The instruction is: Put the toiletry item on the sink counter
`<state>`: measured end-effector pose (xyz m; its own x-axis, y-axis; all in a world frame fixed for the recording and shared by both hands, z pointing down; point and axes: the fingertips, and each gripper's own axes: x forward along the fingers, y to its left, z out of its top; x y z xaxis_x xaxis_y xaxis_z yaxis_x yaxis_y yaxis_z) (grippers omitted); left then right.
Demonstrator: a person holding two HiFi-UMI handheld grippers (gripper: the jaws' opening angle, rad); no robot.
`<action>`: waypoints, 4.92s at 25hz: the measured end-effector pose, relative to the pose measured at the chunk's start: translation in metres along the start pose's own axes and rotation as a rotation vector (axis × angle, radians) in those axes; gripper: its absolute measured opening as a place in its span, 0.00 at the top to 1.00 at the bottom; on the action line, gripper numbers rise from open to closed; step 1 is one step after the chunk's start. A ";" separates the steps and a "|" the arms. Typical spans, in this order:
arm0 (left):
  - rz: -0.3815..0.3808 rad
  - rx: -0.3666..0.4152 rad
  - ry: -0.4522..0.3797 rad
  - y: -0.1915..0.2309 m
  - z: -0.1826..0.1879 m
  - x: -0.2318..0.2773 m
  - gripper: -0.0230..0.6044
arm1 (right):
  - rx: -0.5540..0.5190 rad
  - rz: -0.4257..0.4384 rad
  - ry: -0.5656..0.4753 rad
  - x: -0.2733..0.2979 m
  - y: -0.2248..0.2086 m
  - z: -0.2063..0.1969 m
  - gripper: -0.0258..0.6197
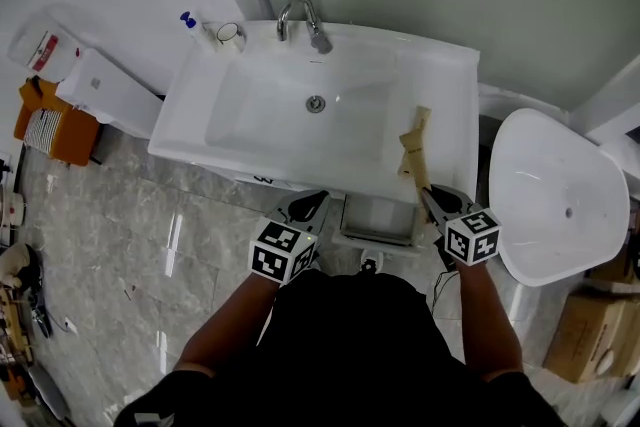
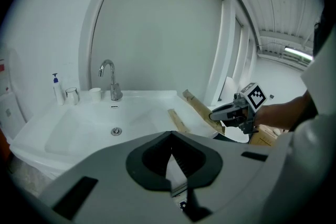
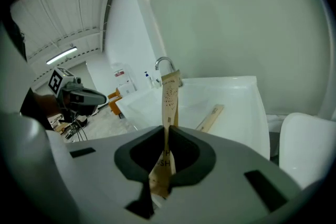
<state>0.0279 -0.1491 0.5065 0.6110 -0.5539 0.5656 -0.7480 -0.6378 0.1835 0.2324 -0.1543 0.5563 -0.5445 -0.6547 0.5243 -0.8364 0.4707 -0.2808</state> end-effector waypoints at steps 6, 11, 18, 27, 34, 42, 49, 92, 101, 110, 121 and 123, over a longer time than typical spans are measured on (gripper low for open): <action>-0.060 0.004 0.033 0.015 -0.019 -0.017 0.96 | -0.105 -0.017 0.113 0.008 0.045 -0.034 0.92; -0.121 0.003 0.056 0.021 -0.045 -0.028 0.96 | -0.251 -0.037 0.240 0.013 0.089 -0.078 0.92; -0.214 0.014 0.079 0.023 -0.072 -0.035 0.96 | -0.416 -0.132 0.522 0.022 0.105 -0.157 0.92; -0.209 0.052 0.132 0.024 -0.098 -0.034 0.96 | -0.596 -0.065 0.751 0.053 0.081 -0.229 0.92; -0.131 -0.045 0.125 0.018 -0.097 -0.023 0.96 | -0.874 0.073 0.891 0.090 0.037 -0.272 0.92; -0.057 -0.071 0.173 0.017 -0.110 -0.019 0.96 | -0.970 0.129 0.931 0.132 0.009 -0.314 0.92; -0.007 -0.124 0.196 0.020 -0.122 -0.020 0.96 | -0.954 0.184 0.885 0.161 0.013 -0.328 0.92; -0.158 0.038 -0.025 -0.004 -0.016 -0.037 0.96 | -0.046 -0.137 -0.073 -0.006 0.101 -0.006 0.91; -0.204 0.096 -0.082 -0.022 0.019 -0.046 0.96 | 0.140 -0.169 -0.281 -0.052 0.095 0.028 0.95; -0.209 0.124 -0.085 -0.024 0.034 -0.043 0.96 | 0.231 -0.218 -0.287 -0.065 0.076 0.016 0.96; -0.223 0.115 -0.094 -0.029 0.040 -0.035 0.96 | 0.211 -0.220 -0.261 -0.059 0.069 0.015 0.96; -0.216 0.112 -0.094 -0.027 0.041 -0.032 0.96 | 0.210 -0.223 -0.247 -0.056 0.063 0.015 0.96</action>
<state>0.0391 -0.1360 0.4504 0.7787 -0.4427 0.4446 -0.5677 -0.7989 0.1987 0.2088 -0.0966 0.4974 -0.3251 -0.8620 0.3890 -0.9167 0.1861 -0.3536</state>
